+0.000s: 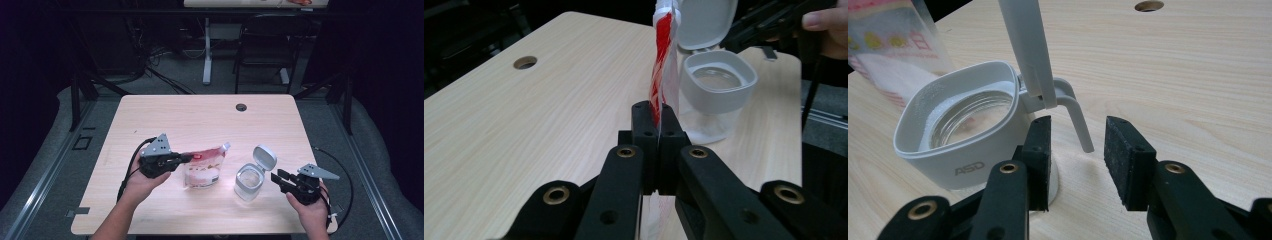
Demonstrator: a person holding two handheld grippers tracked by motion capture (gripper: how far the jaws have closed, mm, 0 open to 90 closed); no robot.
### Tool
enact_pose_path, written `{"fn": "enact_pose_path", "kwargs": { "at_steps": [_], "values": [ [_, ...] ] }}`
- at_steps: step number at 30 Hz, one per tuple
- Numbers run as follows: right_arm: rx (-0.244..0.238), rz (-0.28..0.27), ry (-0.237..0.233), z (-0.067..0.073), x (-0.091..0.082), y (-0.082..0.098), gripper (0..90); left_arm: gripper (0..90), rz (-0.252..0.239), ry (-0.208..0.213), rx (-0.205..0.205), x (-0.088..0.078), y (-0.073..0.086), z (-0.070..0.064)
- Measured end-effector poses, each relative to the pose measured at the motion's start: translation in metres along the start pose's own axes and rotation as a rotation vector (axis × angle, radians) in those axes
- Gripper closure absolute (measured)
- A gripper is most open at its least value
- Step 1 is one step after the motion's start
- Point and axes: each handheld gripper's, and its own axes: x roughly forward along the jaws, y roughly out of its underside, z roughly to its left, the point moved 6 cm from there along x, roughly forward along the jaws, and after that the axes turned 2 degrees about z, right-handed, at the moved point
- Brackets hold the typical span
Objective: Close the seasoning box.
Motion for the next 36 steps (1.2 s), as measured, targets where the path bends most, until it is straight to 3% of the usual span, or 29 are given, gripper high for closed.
{"fn": "enact_pose_path", "kwargs": {
  "at_steps": [7, 10, 18, 23, 29, 36],
  "values": [
    [-0.003, 0.003, 0.0, 0.0, 0.0, 0.0, 64.1, 90.0, -0.018, 0.067, -0.001, -0.004, 0.006, -0.006],
    [0.0, 0.0, -0.001, 0.0, 0.0, 0.0, 64.1, 90.0, -0.031, 0.059, -0.018, -0.009, 0.011, -0.004],
    [0.0, 0.005, -0.006, 0.001, 0.002, 0.001, 63.2, 89.6, -0.051, 0.063, -0.02, -0.016, 0.021, -0.003],
    [-0.002, 0.005, -0.011, 0.002, 0.003, 0.001, 62.7, 83.4, -0.056, 0.047, -0.044, -0.018, 0.023, -0.003],
    [-0.003, 0.008, -0.01, 0.001, 0.003, 0.002, 62.0, 71.2, -0.032, 0.04, -0.063, -0.014, 0.029, -0.004],
    [-0.004, 0.012, -0.012, 0.001, 0.004, 0.003, 61.0, 67.6, -0.002, 0.041, -0.087, -0.007, 0.044, -0.004]
  ]
}}
